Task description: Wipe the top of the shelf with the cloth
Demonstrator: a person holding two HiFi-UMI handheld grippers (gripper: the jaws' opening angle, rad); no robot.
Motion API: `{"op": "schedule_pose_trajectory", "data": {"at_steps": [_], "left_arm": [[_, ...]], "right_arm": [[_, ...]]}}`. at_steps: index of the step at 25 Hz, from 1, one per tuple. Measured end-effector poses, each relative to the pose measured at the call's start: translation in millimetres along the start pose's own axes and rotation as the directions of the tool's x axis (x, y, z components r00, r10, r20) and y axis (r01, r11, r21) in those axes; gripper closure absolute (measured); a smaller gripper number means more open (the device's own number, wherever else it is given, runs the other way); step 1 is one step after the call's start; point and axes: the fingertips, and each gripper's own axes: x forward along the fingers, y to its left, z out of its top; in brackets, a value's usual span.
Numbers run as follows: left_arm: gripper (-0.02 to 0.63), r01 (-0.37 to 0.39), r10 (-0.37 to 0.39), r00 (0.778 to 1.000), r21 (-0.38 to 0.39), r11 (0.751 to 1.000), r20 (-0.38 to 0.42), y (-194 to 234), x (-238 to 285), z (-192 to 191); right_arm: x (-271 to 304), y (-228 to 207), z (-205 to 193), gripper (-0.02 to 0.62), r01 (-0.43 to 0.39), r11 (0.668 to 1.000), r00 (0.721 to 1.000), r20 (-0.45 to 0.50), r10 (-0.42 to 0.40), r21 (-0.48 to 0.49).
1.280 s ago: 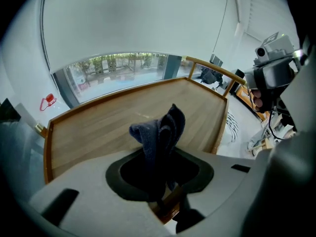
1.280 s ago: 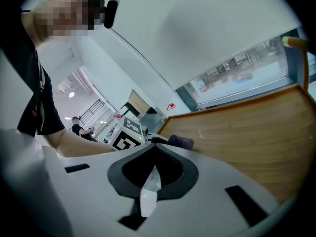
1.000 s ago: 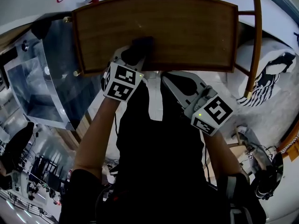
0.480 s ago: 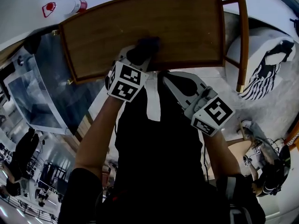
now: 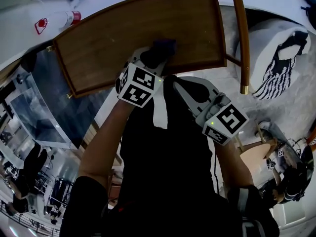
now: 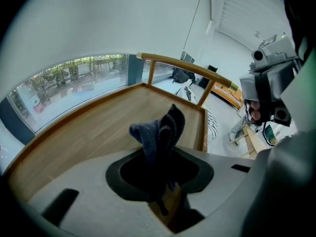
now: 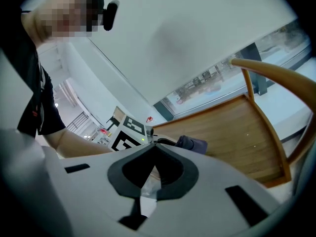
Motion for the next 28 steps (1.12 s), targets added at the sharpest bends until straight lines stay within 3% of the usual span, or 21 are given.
{"op": "schedule_pose_trajectory", "data": {"at_steps": [17,28], "left_arm": [[0.472,0.137,-0.137,0.991,0.099,0.986,-0.012,-59,54,57],[0.472,0.198,-0.198,0.98,0.131,0.971,-0.013,-88,75,78]], "right_arm": [[-51,-38,12,0.592,0.082,0.994,0.99,0.107,-0.09,0.072],[-70,-53,4,0.592,0.127,0.987,0.985,0.108,-0.138,0.099]]}}
